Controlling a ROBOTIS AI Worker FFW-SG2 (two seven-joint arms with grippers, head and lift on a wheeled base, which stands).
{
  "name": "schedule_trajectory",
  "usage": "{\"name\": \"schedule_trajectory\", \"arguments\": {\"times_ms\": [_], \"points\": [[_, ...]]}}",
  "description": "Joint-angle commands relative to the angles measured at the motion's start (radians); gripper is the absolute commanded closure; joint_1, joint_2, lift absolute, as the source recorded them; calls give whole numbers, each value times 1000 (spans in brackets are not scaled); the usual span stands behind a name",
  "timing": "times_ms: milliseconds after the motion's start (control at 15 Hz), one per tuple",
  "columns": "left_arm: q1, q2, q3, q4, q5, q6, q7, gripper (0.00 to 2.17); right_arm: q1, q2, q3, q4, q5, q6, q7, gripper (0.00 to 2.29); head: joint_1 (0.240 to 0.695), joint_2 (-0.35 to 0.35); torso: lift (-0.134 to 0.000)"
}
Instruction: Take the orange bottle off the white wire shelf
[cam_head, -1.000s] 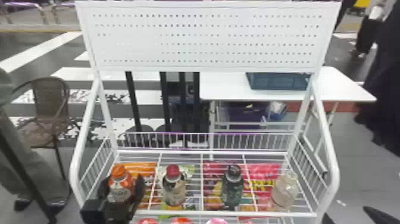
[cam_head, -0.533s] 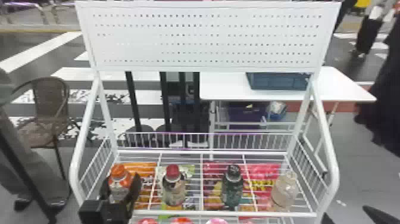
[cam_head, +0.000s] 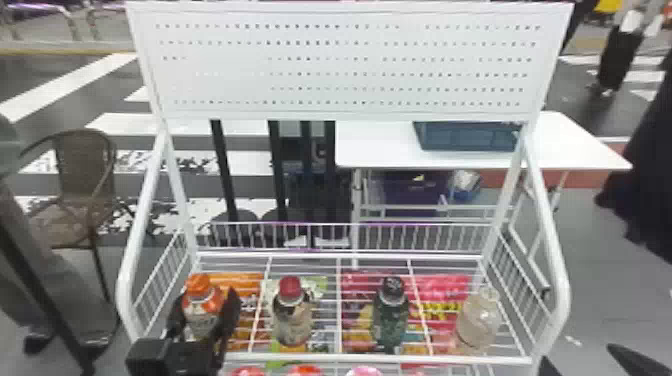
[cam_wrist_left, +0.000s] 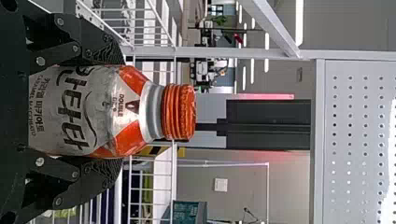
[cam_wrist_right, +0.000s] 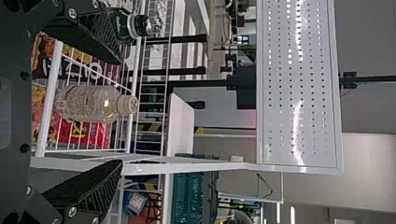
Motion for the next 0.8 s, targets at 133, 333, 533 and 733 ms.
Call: {"name": "schedule_trajectory", "arguments": {"times_ms": [133, 333, 533, 733], "points": [[163, 46, 62, -336, -7, 168, 22, 603, -3, 1, 4, 0, 1, 0, 0, 144, 499, 0, 0], [287, 57, 148, -543, -5, 281, 40, 603, -8, 1, 5, 3, 0, 0, 0, 144, 499, 0, 0], [436, 54, 225, -723, -24, 290, 40, 603, -14, -1, 7, 6, -4, 0, 0, 144, 499, 0, 0], [534, 40, 232, -816, -62, 290, 40, 603, -22, -1, 13, 6, -4, 0, 0, 144, 499, 0, 0]]}}
